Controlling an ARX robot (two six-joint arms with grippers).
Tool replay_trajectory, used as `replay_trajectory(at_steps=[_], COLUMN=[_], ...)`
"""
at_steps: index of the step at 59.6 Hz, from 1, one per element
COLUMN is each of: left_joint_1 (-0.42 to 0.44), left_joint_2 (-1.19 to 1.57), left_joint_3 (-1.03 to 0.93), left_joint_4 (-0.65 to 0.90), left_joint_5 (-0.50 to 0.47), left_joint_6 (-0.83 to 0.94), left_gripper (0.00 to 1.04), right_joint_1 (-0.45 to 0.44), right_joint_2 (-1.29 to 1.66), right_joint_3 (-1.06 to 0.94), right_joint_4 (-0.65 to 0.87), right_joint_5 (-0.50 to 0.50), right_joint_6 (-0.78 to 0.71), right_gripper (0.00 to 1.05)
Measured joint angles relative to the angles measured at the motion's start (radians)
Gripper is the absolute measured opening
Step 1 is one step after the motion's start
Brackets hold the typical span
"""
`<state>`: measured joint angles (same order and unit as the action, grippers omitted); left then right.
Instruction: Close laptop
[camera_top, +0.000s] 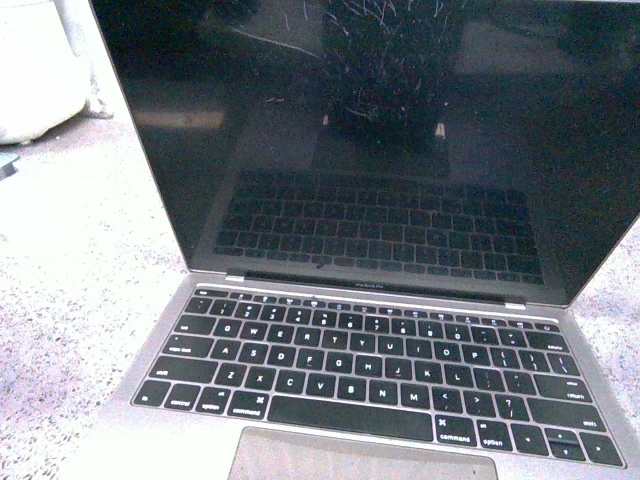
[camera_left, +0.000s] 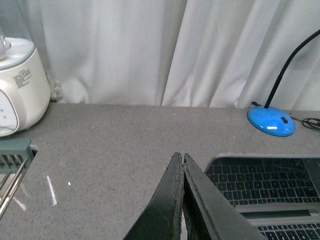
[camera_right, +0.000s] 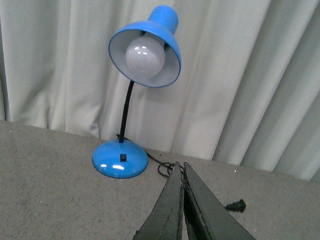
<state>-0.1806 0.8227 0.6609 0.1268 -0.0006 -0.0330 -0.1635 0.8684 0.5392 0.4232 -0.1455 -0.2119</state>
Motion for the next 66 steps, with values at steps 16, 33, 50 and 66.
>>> replay_trajectory(at_steps=[16,33,50,66], left_joint_1=[-0.050,-0.085,-0.122,-0.138], left_joint_2=[0.158,0.267,0.375,0.444], left_joint_3=[0.126,0.237,0.328,0.337], left_joint_4=[-0.067,-0.116,-0.153,-0.151], left_joint_5=[0.031,0.091,0.137,0.173], left_joint_6=[0.081,0.165,0.259,0.317], left_gripper=[0.04,0.04,0.04,0.04], right_joint_1=[0.126,0.192,0.237,0.311], right_joint_2=[0.179,0.320,0.389,0.410], right_joint_3=[0.130,0.235,0.294,0.292], right_joint_4=[-0.067,-0.101,-0.146,-0.167], right_joint_5=[-0.061,-0.097,-0.153,-0.154], right_joint_6=[-0.067,-0.128,-0.163,-0.185], right_gripper=[0.01,0.01,0.01,0.01])
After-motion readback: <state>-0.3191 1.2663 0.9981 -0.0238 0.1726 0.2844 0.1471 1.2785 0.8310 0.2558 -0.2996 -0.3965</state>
